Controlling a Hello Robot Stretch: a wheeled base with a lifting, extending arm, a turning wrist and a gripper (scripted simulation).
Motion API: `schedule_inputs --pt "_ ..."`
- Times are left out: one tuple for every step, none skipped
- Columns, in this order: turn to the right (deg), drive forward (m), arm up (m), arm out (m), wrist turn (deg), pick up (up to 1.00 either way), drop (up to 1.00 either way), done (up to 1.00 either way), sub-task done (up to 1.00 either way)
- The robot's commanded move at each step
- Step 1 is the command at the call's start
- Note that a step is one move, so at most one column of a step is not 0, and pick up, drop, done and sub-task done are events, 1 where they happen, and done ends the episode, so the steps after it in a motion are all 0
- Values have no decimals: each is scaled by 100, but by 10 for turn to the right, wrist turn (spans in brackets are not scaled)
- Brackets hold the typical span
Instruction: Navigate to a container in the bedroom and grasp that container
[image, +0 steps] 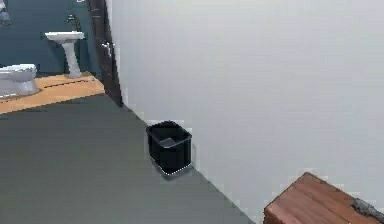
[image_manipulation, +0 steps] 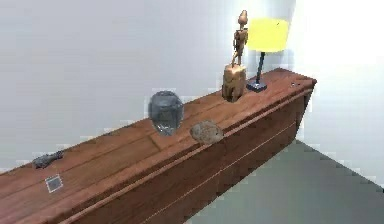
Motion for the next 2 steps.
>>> schedule_inputs --pt "450 0 0 0 0 0 0 0 0" --pt "450 0 0 0 0 0 0 0 0"
